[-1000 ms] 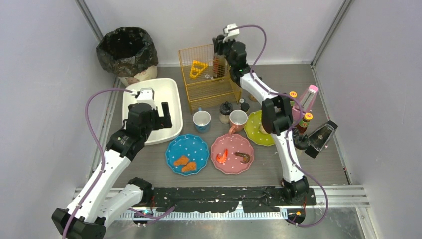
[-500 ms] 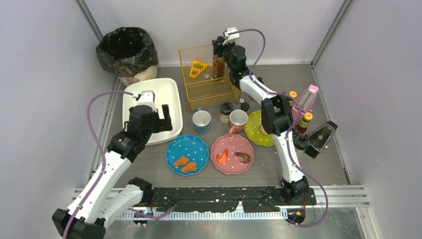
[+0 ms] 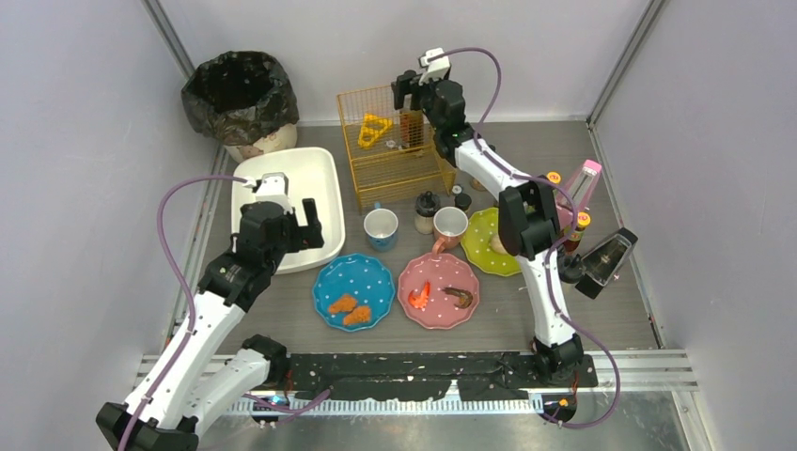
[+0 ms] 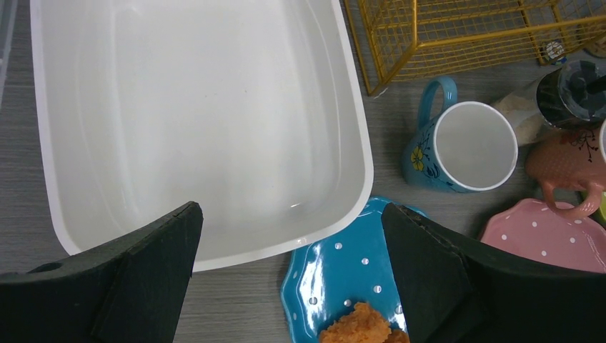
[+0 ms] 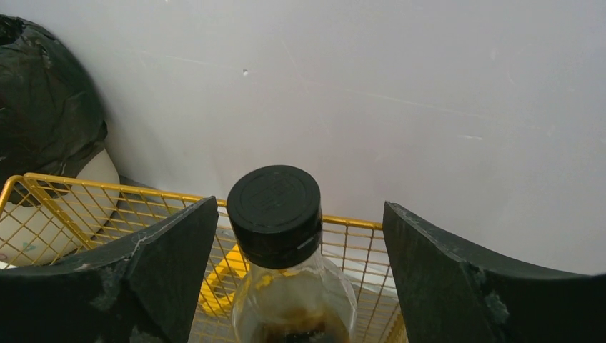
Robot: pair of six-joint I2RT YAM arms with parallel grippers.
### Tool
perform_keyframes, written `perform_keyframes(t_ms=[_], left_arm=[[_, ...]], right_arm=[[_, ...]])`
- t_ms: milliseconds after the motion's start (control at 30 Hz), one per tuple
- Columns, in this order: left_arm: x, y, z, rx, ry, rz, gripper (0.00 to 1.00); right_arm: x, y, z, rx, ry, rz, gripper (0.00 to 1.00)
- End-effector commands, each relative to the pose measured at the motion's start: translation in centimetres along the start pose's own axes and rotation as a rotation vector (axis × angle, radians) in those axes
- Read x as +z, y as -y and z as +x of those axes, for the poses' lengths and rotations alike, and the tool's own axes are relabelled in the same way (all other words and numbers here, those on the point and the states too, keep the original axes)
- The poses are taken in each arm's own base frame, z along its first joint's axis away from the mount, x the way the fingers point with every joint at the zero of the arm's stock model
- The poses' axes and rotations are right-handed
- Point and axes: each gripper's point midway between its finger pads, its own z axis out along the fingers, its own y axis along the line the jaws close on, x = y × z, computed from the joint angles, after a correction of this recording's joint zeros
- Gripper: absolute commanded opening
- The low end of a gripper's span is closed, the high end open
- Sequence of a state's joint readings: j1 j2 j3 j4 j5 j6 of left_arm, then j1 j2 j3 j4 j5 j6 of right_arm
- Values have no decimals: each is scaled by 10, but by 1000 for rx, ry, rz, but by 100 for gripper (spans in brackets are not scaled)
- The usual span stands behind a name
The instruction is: Clear the kitchen counter
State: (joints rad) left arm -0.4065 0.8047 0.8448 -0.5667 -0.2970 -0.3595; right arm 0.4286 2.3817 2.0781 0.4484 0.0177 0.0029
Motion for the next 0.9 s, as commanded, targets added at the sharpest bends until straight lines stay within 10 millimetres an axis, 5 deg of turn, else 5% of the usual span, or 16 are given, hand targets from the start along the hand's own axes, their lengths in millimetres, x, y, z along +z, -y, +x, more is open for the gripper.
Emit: perform_keyframes(t_ms=[0,167,467,633,867], left_arm=[[-4,-1,-11,-10,45,-4,100],[-7,1,-18,-10,70,6,100],[-6,4,-31,1,116,21,100],[0,9,-34,15,125,36,100],[12,21,-43,26,146,74,100]], right_arm=[[-16,15,-52,0,11,49,94],[-36,20,-98,-35,24,62,95],[-91,7,-149,-72,-31,-25,95],[-130,16,-156,-110,-118,1,95],[-211,63,-138,-107,-310,209,95]])
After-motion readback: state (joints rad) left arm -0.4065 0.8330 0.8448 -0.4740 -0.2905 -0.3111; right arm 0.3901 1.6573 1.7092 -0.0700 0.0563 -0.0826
